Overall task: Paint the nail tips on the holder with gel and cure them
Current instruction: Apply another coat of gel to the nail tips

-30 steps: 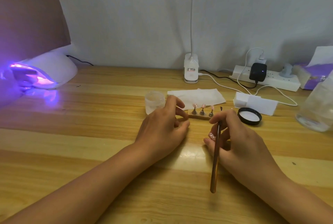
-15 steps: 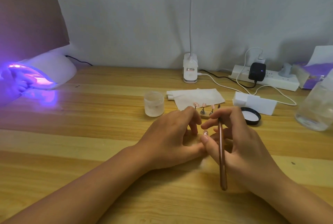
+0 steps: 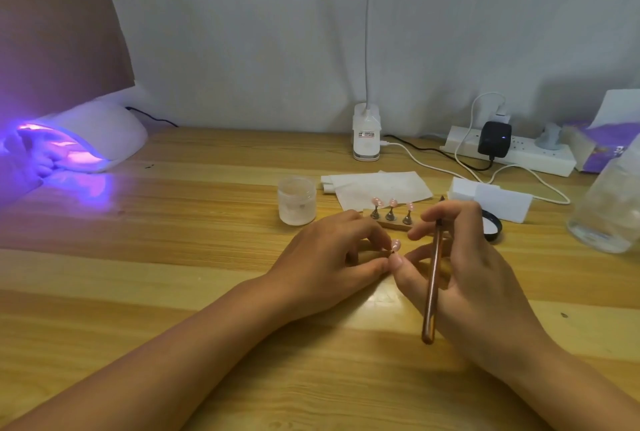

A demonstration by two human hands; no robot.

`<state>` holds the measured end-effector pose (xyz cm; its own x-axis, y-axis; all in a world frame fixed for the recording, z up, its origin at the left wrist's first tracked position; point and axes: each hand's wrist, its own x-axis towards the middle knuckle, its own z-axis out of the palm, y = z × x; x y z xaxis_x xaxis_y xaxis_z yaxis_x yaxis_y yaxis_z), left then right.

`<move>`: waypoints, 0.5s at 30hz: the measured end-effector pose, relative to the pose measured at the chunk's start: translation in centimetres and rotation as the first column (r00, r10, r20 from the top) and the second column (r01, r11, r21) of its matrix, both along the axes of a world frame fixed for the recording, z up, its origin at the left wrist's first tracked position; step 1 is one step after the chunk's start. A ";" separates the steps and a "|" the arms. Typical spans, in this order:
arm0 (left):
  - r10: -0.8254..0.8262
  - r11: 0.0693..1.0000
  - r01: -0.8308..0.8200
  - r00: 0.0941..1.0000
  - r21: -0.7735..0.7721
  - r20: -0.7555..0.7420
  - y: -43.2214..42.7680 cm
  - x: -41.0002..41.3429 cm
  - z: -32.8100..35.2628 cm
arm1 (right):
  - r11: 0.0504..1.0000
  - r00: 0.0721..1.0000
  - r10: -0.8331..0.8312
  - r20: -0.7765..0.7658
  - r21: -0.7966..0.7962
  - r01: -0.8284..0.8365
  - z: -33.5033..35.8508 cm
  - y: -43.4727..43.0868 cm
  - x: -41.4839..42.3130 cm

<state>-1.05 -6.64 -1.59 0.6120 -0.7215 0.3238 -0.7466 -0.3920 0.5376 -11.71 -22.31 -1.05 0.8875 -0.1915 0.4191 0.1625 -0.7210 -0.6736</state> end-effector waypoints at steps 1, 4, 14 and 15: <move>-0.001 1.000 0.001 1.000 0.008 -0.005 0.0 0.0 0.0 | 0.999 1.000 -0.021 -0.014 -0.026 0.020 0.0 0.0 0.0; 0.001 1.000 -0.001 1.000 0.027 -0.022 0.0 -0.1 0.2 | 0.995 0.995 -0.073 -0.070 -0.078 0.067 -0.2 -0.1 0.1; 0.223 0.946 -0.193 0.971 -0.262 0.088 0.1 0.1 0.2 | 0.998 0.970 -0.052 -0.238 -0.058 0.039 -0.3 -0.4 0.6; 0.322 0.906 -0.275 0.941 -0.322 0.103 0.2 0.1 0.2 | 0.998 0.967 -0.047 -0.251 -0.053 0.035 -0.3 -0.4 0.7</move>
